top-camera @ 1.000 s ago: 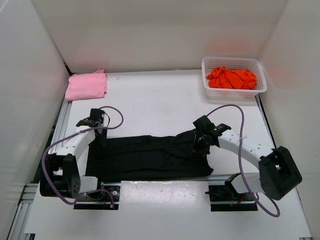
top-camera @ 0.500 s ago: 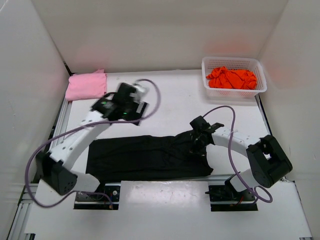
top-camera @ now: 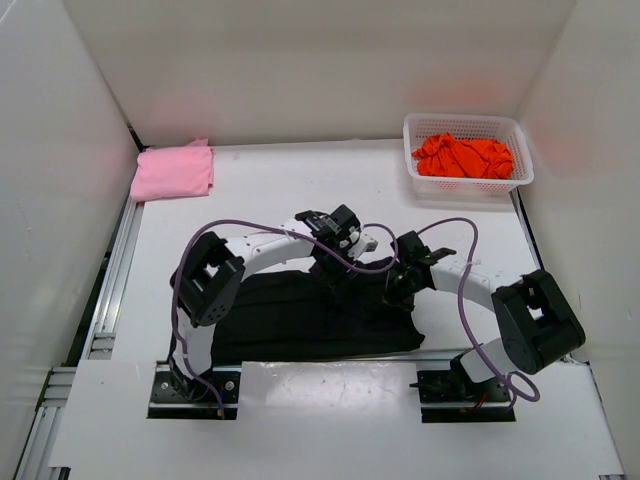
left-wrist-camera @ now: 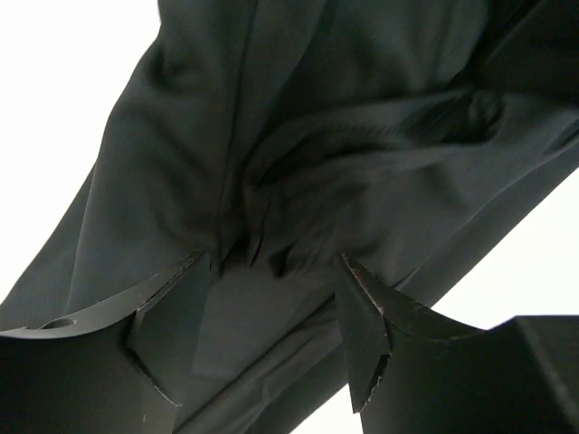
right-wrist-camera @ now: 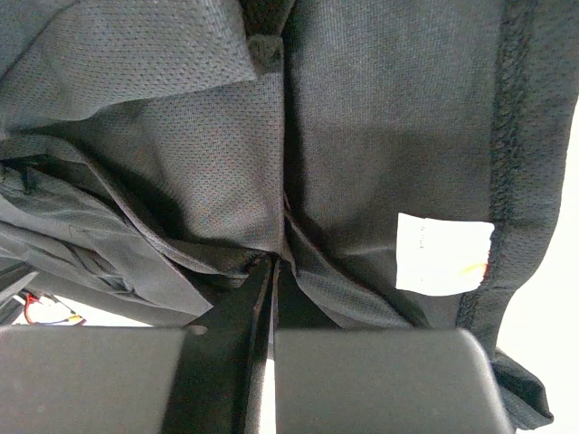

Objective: Fold and stack the t-shirts
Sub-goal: Rotate the tshirt 90 degrees

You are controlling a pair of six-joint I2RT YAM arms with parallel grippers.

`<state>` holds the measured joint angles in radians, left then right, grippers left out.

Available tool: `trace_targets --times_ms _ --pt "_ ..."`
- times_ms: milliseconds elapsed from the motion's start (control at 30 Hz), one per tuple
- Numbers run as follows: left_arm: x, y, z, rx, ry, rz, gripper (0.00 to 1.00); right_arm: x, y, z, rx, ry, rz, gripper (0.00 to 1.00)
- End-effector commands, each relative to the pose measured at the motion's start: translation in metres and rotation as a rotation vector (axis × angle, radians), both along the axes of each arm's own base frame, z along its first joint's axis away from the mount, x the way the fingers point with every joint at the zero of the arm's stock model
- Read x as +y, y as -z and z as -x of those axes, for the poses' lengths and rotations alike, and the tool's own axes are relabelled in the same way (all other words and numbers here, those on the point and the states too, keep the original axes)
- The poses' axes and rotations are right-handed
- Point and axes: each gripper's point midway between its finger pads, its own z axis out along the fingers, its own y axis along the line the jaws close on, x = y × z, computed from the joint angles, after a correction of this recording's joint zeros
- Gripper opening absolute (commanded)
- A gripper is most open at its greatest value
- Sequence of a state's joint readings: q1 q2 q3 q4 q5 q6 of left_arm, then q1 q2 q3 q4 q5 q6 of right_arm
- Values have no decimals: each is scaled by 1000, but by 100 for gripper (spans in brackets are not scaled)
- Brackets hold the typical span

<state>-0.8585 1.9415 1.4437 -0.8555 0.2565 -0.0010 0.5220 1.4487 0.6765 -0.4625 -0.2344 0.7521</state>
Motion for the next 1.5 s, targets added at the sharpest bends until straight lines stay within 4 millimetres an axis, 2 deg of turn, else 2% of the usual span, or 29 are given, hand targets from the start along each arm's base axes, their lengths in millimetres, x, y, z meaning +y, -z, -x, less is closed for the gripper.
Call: trace_targets --times_ms 0,100,200,267,400,533,633,667,833,967,1067,1133,1167,1233,1367,1467 --pt "-35 -21 -11 -48 31 127 67 -5 9 1 -5 4 19 0" --pt "-41 -18 -17 -52 31 132 66 -5 9 1 -5 4 19 0" --pt "-48 -15 -16 -51 42 132 58 -5 9 1 -5 4 19 0" --pt "-47 -3 -15 -32 41 110 55 -6 9 0 -4 13 19 0" --pt "-42 6 -11 -13 40 88 54 -7 7 -3 -12 22 14 0" --pt "-37 6 -9 -14 37 75 54 -9 5 -5 -20 31 10 0" --pt "-32 9 -7 -9 35 55 49 -9 5 -5 -20 31 10 0" --pt "-31 10 -9 -17 32 49 46 -9 5 -5 -20 31 10 0" --pt "-29 7 -9 -23 29 43 10 -9 4 -4 -20 31 10 0" --pt "-25 3 -8 -26 26 33 10 -12 0 -2 -22 34 19 0" --pt "-26 -22 -8 -56 26 68 10 -15 -9 -3 -47 31 28 0" --pt "-23 -40 -7 -80 26 96 10 -13 -24 -7 -122 1 47 0" --pt "-24 -47 -7 -92 26 110 10 -16 -25 -2 -123 -9 69 0" --pt "-14 -52 1 -90 26 108 10 -13 -36 1 -170 -36 71 0" --pt "-3 -42 22 -53 49 82 10 -15 -39 11 -189 -66 92 0" --pt "1 -34 33 -19 64 71 10 -19 -30 21 -161 -58 103 0"
